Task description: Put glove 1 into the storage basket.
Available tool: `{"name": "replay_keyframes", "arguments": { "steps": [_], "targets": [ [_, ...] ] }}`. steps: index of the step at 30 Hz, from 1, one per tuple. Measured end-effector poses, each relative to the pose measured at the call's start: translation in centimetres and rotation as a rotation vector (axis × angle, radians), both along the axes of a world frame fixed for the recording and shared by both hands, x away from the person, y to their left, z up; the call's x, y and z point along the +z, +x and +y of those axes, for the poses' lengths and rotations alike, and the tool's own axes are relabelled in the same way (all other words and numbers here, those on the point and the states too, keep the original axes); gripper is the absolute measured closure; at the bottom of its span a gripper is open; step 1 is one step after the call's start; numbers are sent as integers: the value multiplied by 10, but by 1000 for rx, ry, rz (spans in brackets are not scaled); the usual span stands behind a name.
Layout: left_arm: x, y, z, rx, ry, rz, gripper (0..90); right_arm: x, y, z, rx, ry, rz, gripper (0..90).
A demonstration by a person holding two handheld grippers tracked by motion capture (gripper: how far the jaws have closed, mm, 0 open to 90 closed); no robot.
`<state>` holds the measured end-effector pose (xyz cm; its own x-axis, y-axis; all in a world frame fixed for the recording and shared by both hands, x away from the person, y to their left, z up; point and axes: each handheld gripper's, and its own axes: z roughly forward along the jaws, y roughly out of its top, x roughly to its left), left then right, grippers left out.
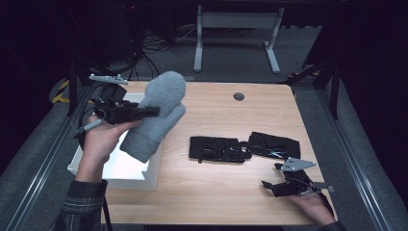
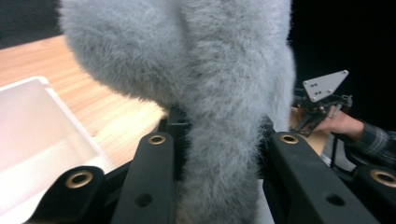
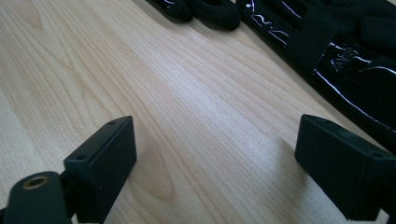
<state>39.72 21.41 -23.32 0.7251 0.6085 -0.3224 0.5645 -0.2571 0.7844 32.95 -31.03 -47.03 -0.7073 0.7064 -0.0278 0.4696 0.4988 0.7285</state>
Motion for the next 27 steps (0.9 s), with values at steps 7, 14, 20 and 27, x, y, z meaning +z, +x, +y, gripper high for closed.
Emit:
{"name": "replay_keyframes", "arguments": {
  "steps": [7, 14, 20, 27],
  "targets": [
    [-7, 1, 31, 79, 7, 24, 720, 0, 0, 0, 0, -1, 1, 129],
    [-35, 5, 59, 156, 34, 90, 719, 0, 0, 0, -2, 0, -1, 129],
    [-77, 11, 75, 203, 48, 164, 718, 0, 0, 0, -3, 0, 0, 129],
    [-123, 25, 77, 241, 93, 255, 716, 0, 1, 0, -3, 2, 0, 130]
  ]
}}
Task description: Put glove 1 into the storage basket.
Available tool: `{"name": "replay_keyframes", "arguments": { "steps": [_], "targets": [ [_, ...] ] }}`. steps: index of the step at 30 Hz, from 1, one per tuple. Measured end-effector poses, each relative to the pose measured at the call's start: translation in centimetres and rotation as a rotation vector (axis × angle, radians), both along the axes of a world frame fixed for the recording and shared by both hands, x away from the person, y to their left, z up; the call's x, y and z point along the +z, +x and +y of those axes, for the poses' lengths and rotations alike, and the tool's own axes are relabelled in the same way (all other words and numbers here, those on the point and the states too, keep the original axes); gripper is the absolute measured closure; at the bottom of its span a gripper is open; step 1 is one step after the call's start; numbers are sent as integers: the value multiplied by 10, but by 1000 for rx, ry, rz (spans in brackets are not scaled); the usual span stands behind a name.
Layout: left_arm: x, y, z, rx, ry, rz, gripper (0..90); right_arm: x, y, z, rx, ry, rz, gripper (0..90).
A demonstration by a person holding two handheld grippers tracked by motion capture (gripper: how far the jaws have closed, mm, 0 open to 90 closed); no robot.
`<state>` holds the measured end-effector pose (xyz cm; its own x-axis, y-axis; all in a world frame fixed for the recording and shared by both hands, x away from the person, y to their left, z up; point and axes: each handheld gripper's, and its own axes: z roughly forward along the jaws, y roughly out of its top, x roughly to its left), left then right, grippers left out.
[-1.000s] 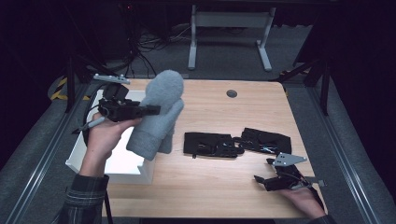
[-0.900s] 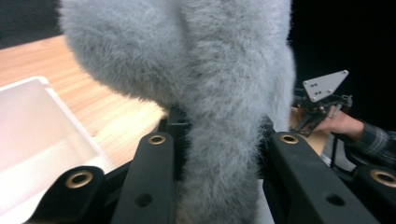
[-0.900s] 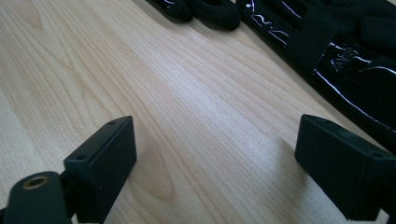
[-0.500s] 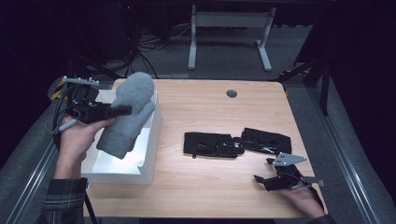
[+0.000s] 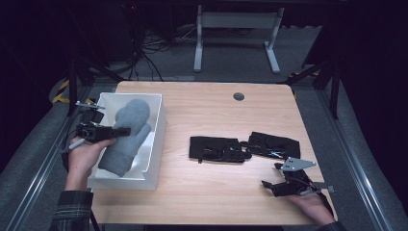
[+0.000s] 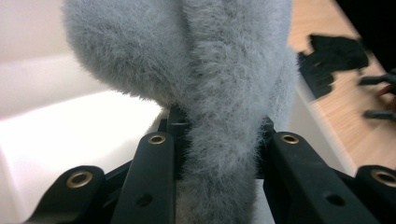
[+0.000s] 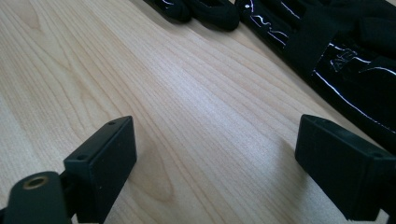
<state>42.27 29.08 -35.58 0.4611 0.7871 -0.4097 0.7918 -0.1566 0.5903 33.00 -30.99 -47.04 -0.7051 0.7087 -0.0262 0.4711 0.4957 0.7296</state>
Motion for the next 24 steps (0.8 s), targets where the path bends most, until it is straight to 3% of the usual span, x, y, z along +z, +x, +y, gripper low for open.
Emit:
{"name": "replay_keyframes", "arguments": {
  "steps": [4, 9, 12, 14, 17, 18, 20, 24],
  "targets": [
    [-27, 11, 2, 33, 30, 55, 712, 0, 0, 0, -1, 0, 0, 131],
    [-46, 22, 1, 42, 44, 104, 683, 0, 0, 0, 0, 0, 0, 131],
    [-63, 31, -1, 66, 118, 140, 648, 0, 0, 0, -1, 0, 0, 131],
    [-69, 33, -1, 81, 137, 149, 590, 0, 0, 0, 0, -2, 0, 131],
    [-66, 32, -3, 100, 148, 126, 445, 0, 0, 0, -1, -1, -1, 131],
    [-63, 31, -5, 110, 172, 109, 378, 0, 0, 0, 0, -1, 0, 131],
    [-52, 29, -10, 143, 212, 62, 294, 0, 0, 0, 0, -1, 0, 131],
    [-25, 25, -15, 187, 233, -22, 212, 0, 0, 0, -1, 0, -1, 131]
  ]
}}
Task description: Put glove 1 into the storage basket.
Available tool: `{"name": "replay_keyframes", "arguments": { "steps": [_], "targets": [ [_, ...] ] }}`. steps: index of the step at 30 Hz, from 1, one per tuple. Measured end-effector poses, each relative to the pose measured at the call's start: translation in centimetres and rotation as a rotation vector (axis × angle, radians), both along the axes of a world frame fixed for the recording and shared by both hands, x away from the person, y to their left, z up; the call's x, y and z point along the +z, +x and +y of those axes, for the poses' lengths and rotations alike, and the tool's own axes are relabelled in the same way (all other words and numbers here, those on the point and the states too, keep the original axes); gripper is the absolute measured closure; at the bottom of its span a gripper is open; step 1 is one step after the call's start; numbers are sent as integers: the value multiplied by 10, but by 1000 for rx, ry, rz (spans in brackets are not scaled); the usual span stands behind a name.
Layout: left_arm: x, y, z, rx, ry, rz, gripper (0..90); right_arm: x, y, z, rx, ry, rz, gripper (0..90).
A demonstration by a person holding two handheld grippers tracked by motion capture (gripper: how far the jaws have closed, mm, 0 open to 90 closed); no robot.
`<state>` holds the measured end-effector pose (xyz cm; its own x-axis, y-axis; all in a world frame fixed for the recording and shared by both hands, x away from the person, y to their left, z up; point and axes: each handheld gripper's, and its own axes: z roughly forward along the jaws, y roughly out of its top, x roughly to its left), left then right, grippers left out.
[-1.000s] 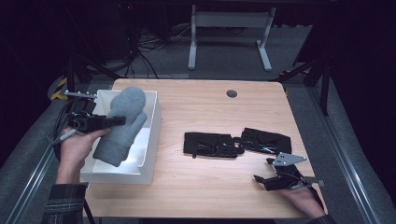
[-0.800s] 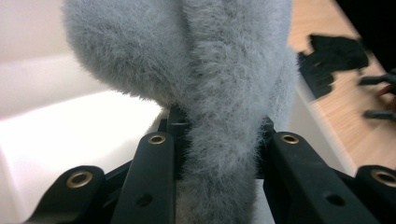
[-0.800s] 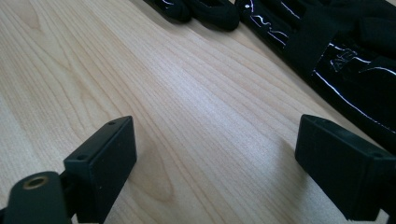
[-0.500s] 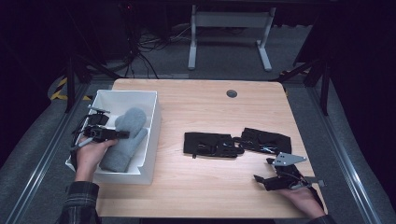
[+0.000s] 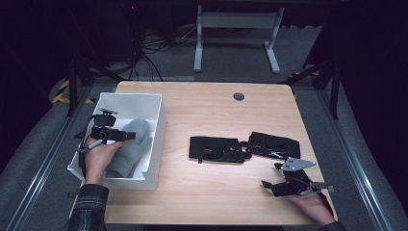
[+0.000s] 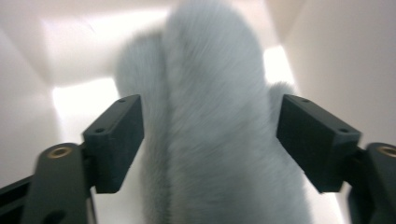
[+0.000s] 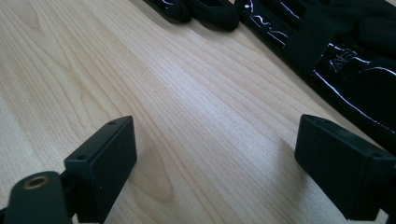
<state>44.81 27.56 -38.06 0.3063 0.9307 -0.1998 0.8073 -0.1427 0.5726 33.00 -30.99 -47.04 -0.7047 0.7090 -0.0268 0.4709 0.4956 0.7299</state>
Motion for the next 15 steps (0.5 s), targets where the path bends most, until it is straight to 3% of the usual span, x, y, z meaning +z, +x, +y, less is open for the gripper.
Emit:
{"name": "replay_keyframes", "arguments": {
  "steps": [3, 8, 15],
  "targets": [
    [16, -3, -5, -23, -8, -30, 196, 0, 0, 0, 0, 0, 0, 131],
    [39, -13, -23, -101, -33, -75, 171, 0, 0, 1, -8, -7, 0, 108],
    [60, -27, -63, -236, -51, -123, 161, 0, 1, 1, -16, -10, 2, 96]
  ]
}}
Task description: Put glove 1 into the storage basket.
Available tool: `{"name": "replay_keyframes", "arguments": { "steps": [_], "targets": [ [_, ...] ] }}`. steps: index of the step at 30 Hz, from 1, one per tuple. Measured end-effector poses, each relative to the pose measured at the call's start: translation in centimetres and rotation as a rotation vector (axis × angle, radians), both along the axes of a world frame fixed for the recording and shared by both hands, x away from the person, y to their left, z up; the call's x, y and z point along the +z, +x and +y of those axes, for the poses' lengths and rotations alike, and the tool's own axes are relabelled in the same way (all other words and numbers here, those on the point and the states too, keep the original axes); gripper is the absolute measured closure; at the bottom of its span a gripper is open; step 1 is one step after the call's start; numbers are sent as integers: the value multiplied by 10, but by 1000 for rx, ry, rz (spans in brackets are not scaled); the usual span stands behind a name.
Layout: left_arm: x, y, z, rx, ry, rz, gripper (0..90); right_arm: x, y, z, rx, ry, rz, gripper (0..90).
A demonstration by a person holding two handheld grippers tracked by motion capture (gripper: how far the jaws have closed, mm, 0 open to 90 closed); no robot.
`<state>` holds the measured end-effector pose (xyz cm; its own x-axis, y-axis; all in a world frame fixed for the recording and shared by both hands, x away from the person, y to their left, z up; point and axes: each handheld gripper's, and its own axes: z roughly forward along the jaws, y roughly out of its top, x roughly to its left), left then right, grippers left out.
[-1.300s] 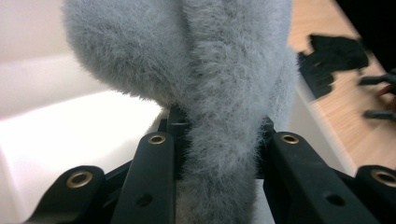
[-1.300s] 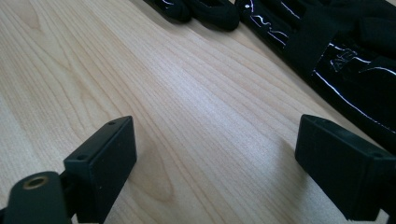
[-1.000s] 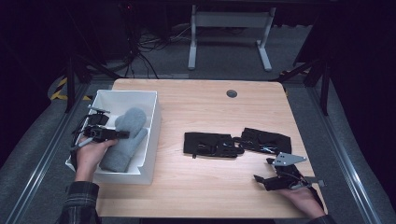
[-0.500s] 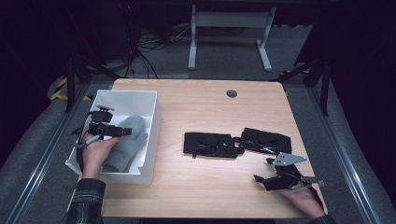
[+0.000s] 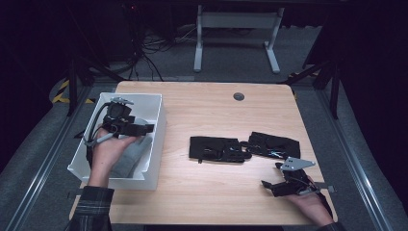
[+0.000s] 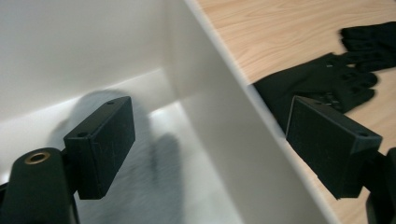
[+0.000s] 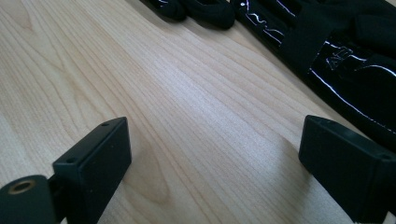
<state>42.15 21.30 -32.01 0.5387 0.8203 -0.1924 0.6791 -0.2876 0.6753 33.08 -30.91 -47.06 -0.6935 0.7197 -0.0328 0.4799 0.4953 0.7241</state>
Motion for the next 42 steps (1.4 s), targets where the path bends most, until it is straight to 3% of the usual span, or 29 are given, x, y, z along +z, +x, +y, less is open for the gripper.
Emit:
{"name": "replay_keyframes", "arguments": {
  "steps": [4, 5, 12, 16, 21, 23, 28, 31, 38, 42],
  "targets": [
    [7, -8, -23, -57, -11, -29, 158, 0, 0, 0, 2, 0, 0, 93],
    [8, -13, -38, -89, -8, -34, 158, 0, 0, 0, 1, 0, 0, 94],
    [4, -27, -81, -179, -8, -56, 166, 0, 0, 0, 8, 2, 3, 106],
    [-2, -37, -108, -236, 6, -68, 168, 6, 1, -1, 19, -7, 34, 191],
    [-18, -47, -134, -287, 17, -65, 168, 13, 1, -1, 32, -22, 3, 309],
    [-24, -49, -140, -302, 29, -58, 168, 16, 1, -1, 31, -22, -9, 353],
    [-53, -58, -156, -341, 56, -33, 168, 28, 6, -8, 6, -43, -70, 683],
    [-73, -63, -159, -356, 67, -22, 167, 31, 15, -16, -28, -69, -82, 897],
    [-109, -72, -152, -380, 91, -1, 160, 35, 33, -39, -105, -113, -105, 900],
    [-123, -78, -148, -371, 105, -6, 156, 32, 39, -48, -120, -130, -95, 900]
  ]
}}
